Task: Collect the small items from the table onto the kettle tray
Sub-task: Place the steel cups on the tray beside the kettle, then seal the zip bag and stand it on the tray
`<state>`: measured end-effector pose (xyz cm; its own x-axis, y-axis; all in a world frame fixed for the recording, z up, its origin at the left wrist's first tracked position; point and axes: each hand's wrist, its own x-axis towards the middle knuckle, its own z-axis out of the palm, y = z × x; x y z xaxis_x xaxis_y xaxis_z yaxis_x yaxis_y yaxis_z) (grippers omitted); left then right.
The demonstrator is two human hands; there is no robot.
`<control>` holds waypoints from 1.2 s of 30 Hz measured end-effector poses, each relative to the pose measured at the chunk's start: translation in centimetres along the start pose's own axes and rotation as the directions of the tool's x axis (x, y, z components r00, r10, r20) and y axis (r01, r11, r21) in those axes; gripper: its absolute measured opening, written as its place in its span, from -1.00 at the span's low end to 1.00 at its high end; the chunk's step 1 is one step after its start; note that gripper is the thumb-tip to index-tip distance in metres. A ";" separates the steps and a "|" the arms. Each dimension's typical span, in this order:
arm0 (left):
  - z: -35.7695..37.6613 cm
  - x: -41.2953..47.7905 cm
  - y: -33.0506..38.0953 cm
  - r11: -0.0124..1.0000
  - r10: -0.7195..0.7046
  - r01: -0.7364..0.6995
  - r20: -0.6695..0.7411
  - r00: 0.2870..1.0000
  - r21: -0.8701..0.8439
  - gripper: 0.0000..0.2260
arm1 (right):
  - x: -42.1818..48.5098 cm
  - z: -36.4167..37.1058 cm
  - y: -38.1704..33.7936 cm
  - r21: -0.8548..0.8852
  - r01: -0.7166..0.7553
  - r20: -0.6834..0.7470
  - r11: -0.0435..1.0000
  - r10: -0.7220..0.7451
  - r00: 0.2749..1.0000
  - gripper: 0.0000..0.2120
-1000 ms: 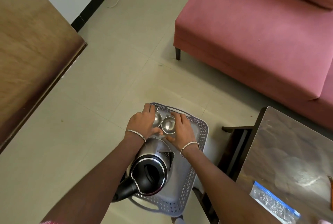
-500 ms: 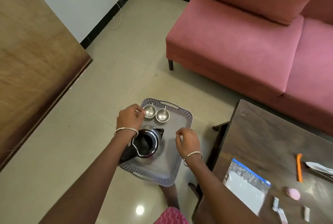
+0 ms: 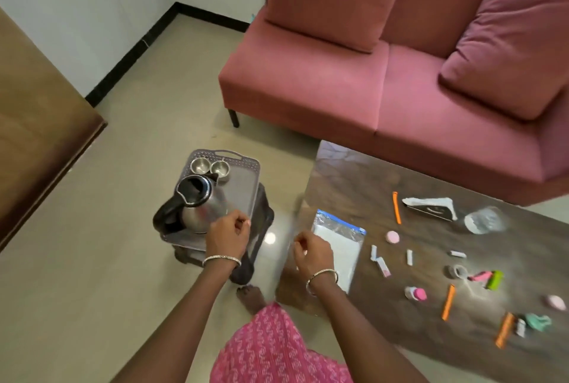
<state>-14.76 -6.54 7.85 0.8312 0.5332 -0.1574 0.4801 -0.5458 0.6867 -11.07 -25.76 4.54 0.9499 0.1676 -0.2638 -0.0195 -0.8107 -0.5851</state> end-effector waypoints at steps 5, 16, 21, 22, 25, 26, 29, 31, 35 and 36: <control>4.8 -4.8 2.0 1.000 -0.019 0.019 0.164 0.986 0.005 -0.95 | -3.9 -3.5 6.0 0.022 -0.152 -0.063 0.988 0.153 0.986 -0.93; 15.4 -3.0 4.7 0.990 -0.142 0.136 0.354 0.924 0.041 -0.97 | -2.1 -5.8 15.2 0.221 -0.464 -0.147 0.858 0.499 0.854 -0.91; 20.9 1.2 5.8 0.967 -0.253 0.237 0.363 0.897 0.090 -0.88 | 4.0 -6.2 18.7 0.246 -0.548 -0.030 0.800 0.571 0.820 -0.89; 21.9 2.1 5.9 0.962 -0.274 0.254 0.360 0.892 0.103 -0.86 | 5.4 -6.1 19.3 0.237 -0.566 -0.004 0.790 0.583 0.813 -0.88; 24.5 4.4 6.4 0.941 -0.338 0.318 0.346 0.875 0.115 -0.89 | 9.4 -5.9 21.0 0.226 -0.608 0.047 0.761 0.615 0.787 -0.88; 25.1 5.1 6.5 0.933 -0.359 0.342 0.342 0.868 0.112 -0.90 | 10.5 -5.7 21.3 0.231 -0.614 0.059 0.755 0.619 0.783 -0.88; 27.2 7.0 6.5 0.909 -0.415 0.405 0.329 0.848 0.103 -0.92 | 13.6 -5.0 22.4 0.199 -0.616 0.089 0.762 0.612 0.786 -0.79; 28.2 7.7 6.3 0.894 -0.443 0.440 0.314 0.840 0.086 -0.93 | 14.9 -4.6 23.0 0.134 -0.592 0.106 0.795 0.583 0.806 -0.72; 30.2 8.8 5.6 0.857 -0.504 0.510 0.315 0.804 0.067 -0.85 | 16.5 -3.5 24.5 0.033 -0.551 0.133 0.834 0.542 0.829 -0.67; 30.5 9.0 5.5 0.847 -0.518 0.527 0.314 0.796 0.062 -0.84 | 16.6 -3.3 24.7 0.019 -0.543 0.133 0.839 0.537 0.833 -0.69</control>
<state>3.90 -24.46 -11.45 0.5006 0.5044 -0.7036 0.8626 -0.2215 0.4549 5.27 -44.82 -11.78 0.7398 -0.2209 -0.6355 -0.5385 -0.7607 -0.3624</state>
